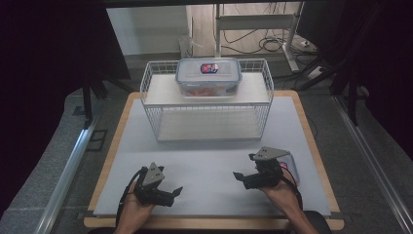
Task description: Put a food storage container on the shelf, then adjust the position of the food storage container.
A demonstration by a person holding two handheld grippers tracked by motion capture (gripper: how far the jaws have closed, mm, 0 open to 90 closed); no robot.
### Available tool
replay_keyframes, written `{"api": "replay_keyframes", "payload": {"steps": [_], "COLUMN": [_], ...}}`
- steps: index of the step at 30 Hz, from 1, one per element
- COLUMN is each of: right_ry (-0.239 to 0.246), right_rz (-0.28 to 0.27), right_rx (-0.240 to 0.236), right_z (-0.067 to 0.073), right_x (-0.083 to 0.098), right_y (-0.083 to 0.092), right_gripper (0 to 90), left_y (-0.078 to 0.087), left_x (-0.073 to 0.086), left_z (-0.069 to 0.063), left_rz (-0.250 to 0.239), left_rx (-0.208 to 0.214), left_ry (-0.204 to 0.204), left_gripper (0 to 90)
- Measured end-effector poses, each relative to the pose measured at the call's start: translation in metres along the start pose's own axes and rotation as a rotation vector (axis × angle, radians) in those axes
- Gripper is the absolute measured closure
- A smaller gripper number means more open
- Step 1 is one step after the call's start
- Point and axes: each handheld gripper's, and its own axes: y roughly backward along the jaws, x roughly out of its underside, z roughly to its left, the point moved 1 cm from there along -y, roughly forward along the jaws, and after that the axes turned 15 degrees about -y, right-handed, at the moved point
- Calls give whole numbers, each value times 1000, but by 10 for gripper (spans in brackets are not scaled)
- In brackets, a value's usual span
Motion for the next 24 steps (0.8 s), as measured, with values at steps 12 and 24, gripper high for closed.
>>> {"api": "replay_keyframes", "payload": {"steps": [12, 24], "right_ry": [-56, -102], "right_rz": [27, 32], "right_rx": [71, 126], "right_z": [-12, -35], "right_x": [-2, 3], "right_y": [3, 44], "right_gripper": [34, 730], "left_y": [1, 0], "left_x": [-1, -1], "left_z": [0, 0], "left_rz": [-24, -27], "left_rx": [-8, -3], "left_ry": [4, -1], "left_gripper": [34, 33]}}
